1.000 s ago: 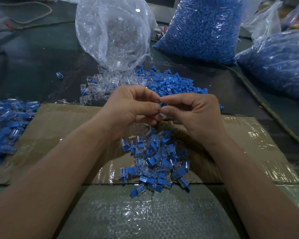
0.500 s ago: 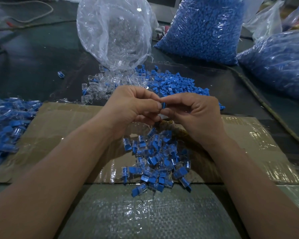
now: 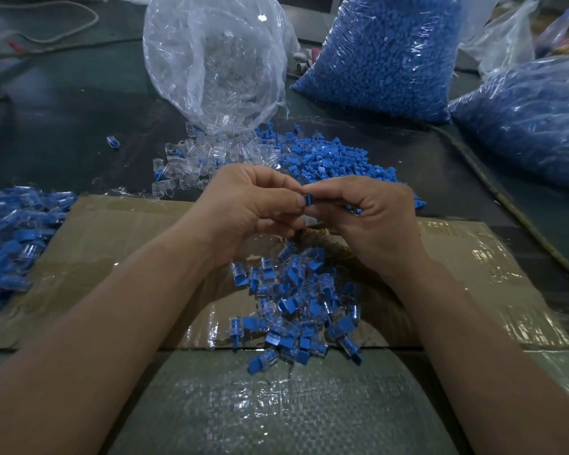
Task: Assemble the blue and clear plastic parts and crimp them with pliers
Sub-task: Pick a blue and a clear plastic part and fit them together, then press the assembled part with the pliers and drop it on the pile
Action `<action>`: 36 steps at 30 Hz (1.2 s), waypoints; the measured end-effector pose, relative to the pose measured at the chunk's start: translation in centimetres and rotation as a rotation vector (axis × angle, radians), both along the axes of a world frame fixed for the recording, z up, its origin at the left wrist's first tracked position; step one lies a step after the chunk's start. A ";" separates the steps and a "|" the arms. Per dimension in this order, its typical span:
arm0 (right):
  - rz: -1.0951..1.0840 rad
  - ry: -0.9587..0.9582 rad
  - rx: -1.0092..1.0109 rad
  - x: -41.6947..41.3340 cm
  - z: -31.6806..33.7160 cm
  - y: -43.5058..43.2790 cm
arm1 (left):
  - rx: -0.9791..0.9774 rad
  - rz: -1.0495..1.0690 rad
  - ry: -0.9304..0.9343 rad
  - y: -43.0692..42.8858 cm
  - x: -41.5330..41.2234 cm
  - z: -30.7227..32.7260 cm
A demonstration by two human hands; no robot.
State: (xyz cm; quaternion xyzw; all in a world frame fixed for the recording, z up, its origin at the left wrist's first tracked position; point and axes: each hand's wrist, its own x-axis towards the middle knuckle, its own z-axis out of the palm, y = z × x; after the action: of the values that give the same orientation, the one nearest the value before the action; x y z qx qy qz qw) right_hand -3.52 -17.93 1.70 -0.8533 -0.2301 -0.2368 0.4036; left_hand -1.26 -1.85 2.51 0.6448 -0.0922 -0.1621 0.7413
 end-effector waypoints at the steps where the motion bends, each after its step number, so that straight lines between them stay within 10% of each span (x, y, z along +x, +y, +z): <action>1: -0.001 -0.008 -0.001 0.0 0.0 0.0 | -0.009 -0.007 0.008 0.0 0.0 0.0; 19: -0.013 -0.009 -0.072 -0.2 0.3 -0.1 | 0.012 -0.022 -0.010 0.0 0.1 -0.1; 36: -0.082 0.855 -0.569 0.0 2.1 -5.2 | -0.050 0.058 -0.021 0.5 0.4 0.0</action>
State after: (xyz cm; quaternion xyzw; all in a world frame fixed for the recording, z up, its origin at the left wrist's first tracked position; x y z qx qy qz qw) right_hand -3.50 -23.13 3.82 -0.9582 -0.0662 0.1898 0.2037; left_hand -0.89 -1.34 2.50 0.6302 -0.0853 -0.1315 0.7604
